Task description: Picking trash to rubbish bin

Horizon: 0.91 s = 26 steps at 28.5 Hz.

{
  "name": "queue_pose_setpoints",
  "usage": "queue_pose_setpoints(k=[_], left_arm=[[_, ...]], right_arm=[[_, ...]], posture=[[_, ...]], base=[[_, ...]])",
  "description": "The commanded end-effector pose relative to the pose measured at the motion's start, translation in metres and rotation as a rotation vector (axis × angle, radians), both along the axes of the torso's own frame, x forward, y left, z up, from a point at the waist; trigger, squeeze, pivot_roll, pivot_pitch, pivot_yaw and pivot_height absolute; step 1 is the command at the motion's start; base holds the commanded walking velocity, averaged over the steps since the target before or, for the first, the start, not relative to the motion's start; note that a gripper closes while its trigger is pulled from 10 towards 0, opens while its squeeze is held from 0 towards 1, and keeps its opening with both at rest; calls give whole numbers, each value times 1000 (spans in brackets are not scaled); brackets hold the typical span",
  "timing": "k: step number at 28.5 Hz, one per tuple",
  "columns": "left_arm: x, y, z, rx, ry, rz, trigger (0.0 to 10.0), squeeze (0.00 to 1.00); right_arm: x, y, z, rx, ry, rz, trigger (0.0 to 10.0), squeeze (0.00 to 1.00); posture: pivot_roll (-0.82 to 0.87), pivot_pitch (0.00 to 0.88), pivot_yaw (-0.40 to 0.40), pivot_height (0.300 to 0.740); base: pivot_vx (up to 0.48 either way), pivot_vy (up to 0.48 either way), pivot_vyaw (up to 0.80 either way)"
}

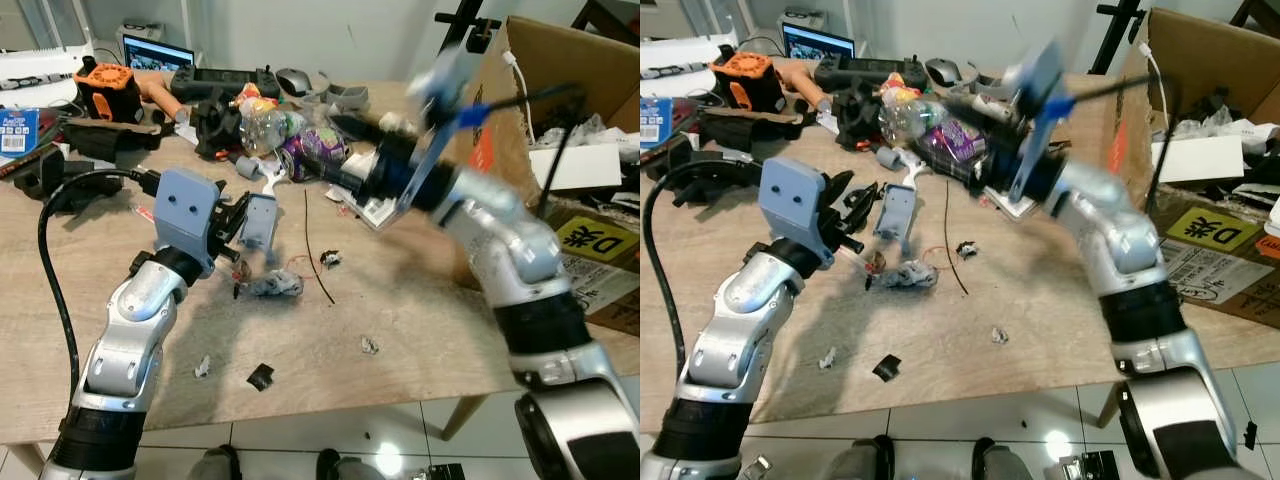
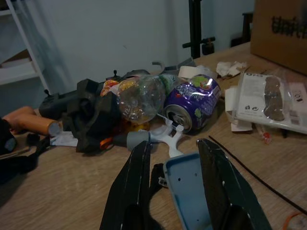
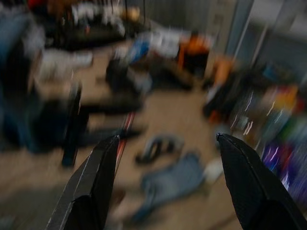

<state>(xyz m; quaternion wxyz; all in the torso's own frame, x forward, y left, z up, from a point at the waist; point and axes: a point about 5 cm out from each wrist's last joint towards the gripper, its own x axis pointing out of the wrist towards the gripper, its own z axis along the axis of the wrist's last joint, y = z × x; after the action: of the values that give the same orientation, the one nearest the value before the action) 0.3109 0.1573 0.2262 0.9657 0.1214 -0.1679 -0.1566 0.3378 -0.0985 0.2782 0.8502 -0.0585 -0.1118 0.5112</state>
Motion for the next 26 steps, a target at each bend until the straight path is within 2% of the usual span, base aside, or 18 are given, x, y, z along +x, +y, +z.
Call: queue_pose_setpoints(k=[1,2,3,4,7,10,12,13,14,15,18,20,22,24,26], left_arm=[[0,3,-7,37,30,27,10000,0],[0,3,-7,37,30,27,10000,0],[2,7,-8,40,35,63,10000,0],[3,13,-7,32,36,94,10000,0],[5,18,-6,12,38,118,10000,0],[7,12,-9,21,54,79,10000,0],[6,11,-9,20,56,72,10000,0],[5,8,-10,26,58,59,10000,0],[5,8,-10,26,58,59,10000,0],[6,7,-10,27,59,59,10000,0],[5,6,-10,25,58,59,10000,0],[7,7,-9,26,56,64,10000,0],[7,8,-9,24,55,68,10000,0],[5,9,-10,19,57,70,10000,0],[5,8,-12,19,61,69,10000,0]], right_arm=[[-9,3,-13,-61,61,34,10000,0],[-9,3,-13,-61,61,34,10000,0],[-11,3,-20,-74,91,38,10000,949],[-14,4,-26,-89,115,35,10000,1000],[-22,4,-41,-102,173,51,10000,1000],[-28,7,-63,-151,208,82,10000,1000],[-29,8,-67,-165,208,83,10000,1000],[-29,10,-77,-169,217,75,10000,851],[-29,10,-77,-169,217,75,10000,851],[-28,12,-84,-168,225,64,10000,0],[-27,16,-111,-262,210,21,10000,0],[-26,17,-117,-289,197,11,10000,0],[-25,17,-120,-293,200,4,10000,0],[-23,18,-124,-312,179,-18,10000,0],[-15,17,-127,-280,145,-79,10000,0]], posture=[[73,194,-68,740],[73,194,-68,740],[81,210,-70,740],[71,206,-67,740],[73,185,-63,740],[69,200,-61,740],[70,192,-60,740],[74,182,-57,740],[74,182,-57,740],[74,201,-58,740],[76,183,-58,740],[80,197,-62,740],[78,218,-64,740],[71,202,-62,740],[77,211,-65,740]], base=[[0,0,0],[0,0,0],[0,0,0],[0,0,0],[0,0,0],[0,0,0],[0,0,0],[0,0,0],[0,0,0],[0,0,0],[0,0,0],[0,0,0],[0,0,0],[0,0,0],[0,0,0]])
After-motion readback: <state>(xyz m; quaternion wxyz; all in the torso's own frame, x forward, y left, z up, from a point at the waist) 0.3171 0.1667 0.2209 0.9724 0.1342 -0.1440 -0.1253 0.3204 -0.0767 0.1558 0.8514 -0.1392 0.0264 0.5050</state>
